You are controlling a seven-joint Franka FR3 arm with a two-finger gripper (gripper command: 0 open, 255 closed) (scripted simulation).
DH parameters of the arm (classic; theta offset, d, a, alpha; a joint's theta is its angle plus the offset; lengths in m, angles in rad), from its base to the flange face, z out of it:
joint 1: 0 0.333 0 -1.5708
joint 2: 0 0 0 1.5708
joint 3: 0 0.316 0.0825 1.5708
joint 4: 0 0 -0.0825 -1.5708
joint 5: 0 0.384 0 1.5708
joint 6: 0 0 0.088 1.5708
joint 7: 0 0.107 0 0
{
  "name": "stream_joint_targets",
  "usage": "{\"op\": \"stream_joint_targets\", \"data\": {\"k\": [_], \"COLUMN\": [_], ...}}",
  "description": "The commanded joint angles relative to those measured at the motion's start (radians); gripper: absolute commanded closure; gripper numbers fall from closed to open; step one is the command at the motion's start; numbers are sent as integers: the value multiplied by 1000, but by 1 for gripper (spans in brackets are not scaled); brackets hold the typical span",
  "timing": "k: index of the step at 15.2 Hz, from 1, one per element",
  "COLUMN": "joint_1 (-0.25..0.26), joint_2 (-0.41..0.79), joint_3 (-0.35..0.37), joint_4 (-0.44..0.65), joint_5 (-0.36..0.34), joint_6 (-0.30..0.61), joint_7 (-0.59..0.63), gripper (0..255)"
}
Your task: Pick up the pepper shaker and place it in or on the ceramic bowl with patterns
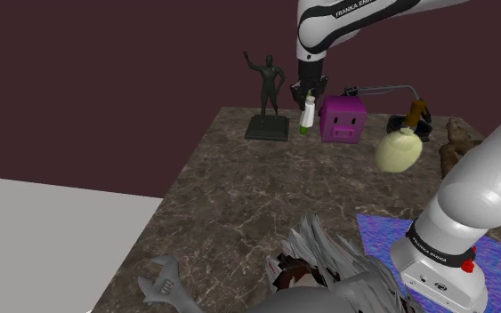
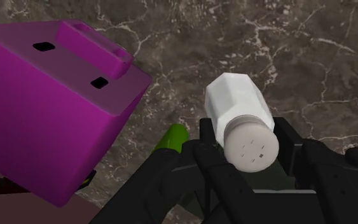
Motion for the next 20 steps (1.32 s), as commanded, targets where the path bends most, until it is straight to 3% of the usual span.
{"op": "stream_joint_targets", "data": {"k": [1,8,20], "joint_1": [0,1,-112], "joint_2": [-5,-19,-236], "joint_3": [0,1,-164], "joint_4": [26,101,-80], "joint_5": [1,5,-66], "joint_6": [-32,-120,-125], "joint_7": [-4,-12,-259], "gripper": [255,255,255]}}
